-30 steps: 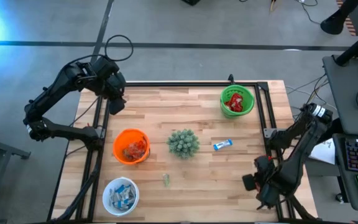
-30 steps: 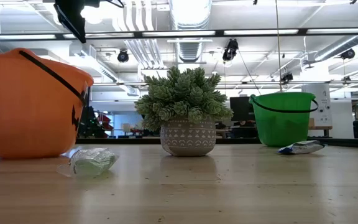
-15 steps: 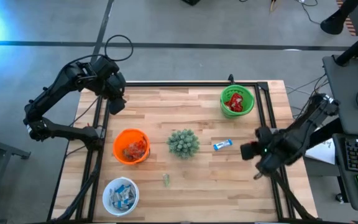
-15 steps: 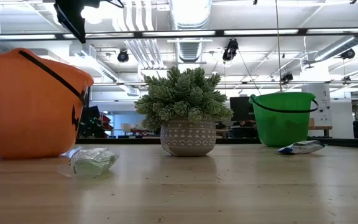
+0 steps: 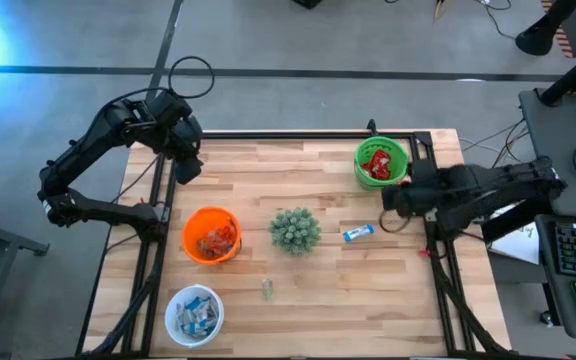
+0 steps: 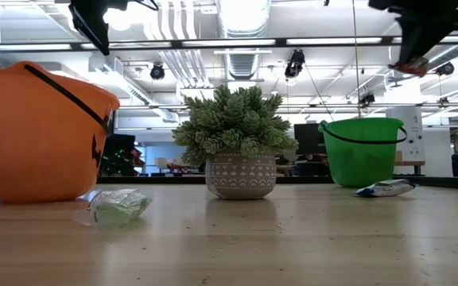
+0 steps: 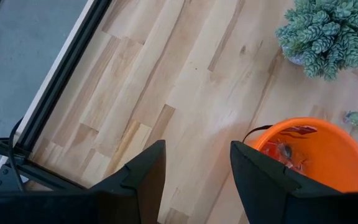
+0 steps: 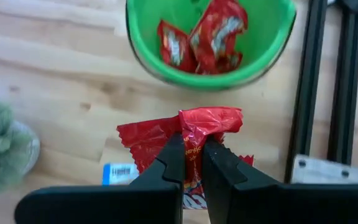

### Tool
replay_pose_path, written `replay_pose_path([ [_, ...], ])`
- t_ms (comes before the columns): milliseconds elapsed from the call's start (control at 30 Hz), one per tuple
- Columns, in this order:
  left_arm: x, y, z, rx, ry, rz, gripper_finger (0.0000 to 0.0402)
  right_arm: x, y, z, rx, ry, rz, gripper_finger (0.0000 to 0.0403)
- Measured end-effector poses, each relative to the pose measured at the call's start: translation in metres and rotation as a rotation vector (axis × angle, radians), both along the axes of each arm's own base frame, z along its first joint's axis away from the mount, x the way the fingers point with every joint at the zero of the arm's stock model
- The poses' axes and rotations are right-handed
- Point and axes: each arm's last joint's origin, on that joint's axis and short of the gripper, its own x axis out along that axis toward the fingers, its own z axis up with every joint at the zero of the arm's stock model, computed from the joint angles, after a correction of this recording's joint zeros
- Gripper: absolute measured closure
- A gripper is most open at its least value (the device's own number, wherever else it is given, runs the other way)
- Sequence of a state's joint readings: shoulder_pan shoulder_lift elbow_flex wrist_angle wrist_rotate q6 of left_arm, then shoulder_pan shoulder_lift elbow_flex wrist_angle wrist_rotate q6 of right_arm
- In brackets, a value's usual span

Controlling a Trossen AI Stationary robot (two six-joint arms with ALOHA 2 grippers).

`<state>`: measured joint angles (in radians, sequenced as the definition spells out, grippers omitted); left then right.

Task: Sort candy
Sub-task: Put the red candy into the green bucket

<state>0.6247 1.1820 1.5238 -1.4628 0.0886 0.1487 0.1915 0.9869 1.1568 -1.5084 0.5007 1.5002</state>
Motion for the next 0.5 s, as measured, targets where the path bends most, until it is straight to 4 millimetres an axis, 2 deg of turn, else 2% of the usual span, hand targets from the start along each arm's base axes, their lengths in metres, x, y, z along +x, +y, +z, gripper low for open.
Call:
replay_pose_path([
  [300,0.0,0.0,0.0,-0.005,0.003,0.005,0.024,0.028,-0.048,0.002,-0.082,-0.05,0.029,0.0381],
  [500,0.0,0.0,0.0,-0.005,0.003,0.005,0.024,0.035,-0.078,-0.002,-0.11,-0.006,-0.01,0.0381],
])
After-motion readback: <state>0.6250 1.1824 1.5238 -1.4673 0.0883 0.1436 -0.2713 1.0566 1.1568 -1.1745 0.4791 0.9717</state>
